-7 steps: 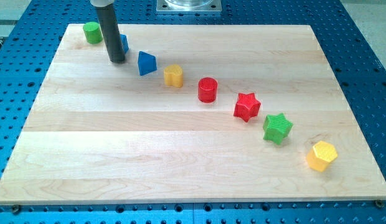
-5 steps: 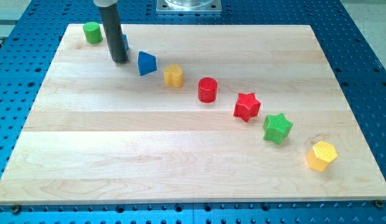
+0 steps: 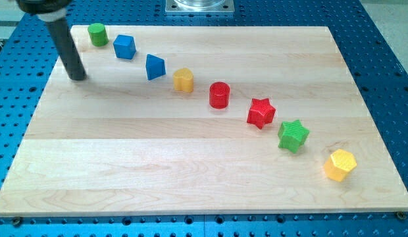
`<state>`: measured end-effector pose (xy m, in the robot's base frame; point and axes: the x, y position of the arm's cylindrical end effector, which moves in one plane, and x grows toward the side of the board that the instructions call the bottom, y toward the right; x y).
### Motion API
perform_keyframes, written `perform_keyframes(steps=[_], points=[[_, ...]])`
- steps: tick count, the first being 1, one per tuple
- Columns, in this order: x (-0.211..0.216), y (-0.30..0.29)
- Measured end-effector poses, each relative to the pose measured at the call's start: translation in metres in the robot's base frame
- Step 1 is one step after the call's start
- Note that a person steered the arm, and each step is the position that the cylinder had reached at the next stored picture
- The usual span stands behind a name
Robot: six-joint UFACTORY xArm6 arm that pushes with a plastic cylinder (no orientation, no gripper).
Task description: Move the green star to the bottom of the yellow heart
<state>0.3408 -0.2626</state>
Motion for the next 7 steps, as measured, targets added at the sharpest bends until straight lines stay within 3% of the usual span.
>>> perform_keyframes(steps=[1, 2, 3, 4, 5, 6, 7], points=[[0.062, 0.04], [0.155, 0.149], [0.198, 0.273], [0.265, 0.351], [0.277, 0.401], [0.26, 0.483], [0.232, 0.503]])
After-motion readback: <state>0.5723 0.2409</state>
